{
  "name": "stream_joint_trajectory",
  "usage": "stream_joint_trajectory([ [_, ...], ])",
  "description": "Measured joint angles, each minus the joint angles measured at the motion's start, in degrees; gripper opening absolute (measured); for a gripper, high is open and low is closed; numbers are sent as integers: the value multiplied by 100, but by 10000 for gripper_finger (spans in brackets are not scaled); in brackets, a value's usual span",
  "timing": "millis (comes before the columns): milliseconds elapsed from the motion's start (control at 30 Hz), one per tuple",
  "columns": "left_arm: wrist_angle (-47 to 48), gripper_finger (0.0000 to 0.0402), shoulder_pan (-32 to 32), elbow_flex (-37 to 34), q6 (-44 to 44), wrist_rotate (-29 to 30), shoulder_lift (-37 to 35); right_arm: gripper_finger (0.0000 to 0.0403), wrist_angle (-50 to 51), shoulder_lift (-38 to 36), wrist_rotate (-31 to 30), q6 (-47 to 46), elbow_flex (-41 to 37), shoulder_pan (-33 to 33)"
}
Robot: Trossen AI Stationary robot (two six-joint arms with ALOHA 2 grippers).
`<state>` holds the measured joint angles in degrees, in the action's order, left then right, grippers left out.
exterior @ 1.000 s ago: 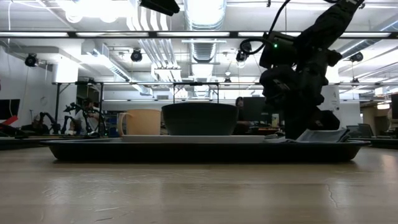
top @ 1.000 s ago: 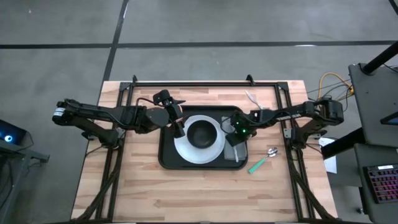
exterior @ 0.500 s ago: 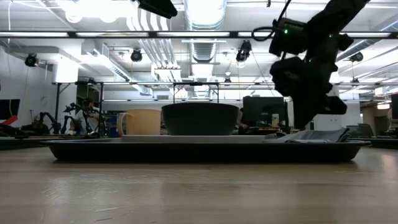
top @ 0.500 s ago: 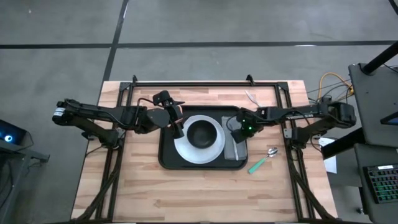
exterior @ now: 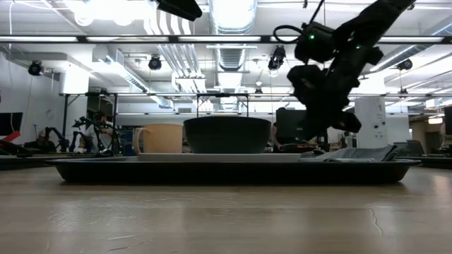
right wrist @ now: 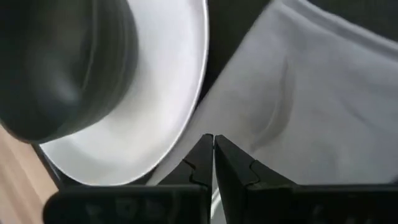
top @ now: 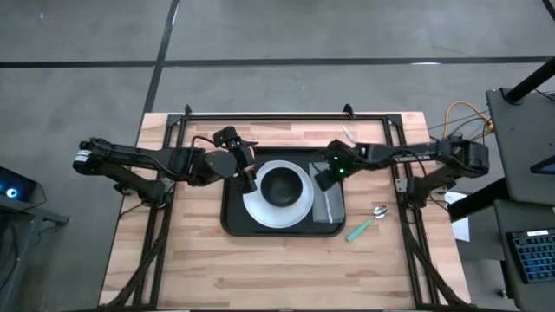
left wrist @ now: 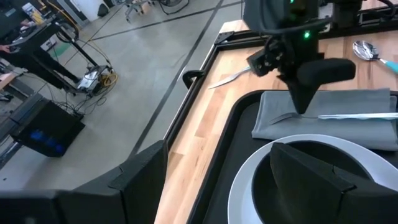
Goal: Set up tray
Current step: Put the blue fork on top of the gray table napkin on the black serving tray
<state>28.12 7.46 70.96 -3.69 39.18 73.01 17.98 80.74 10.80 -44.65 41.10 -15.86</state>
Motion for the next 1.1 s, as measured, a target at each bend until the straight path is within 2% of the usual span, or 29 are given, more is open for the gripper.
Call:
stream_joint_trajectory([
  [267, 42, 262, 2, 0, 36, -9, 0, 8, 605, 602, 14, 508, 705, -133],
  [533, 81, 262, 2, 0, 102, -11, -1, 8, 912, 990, 75, 677, 897, -146],
  [1100, 131, 262, 127, 2, 125, -9, 0, 8, 1345, 724, -227, 816, 634, -245],
])
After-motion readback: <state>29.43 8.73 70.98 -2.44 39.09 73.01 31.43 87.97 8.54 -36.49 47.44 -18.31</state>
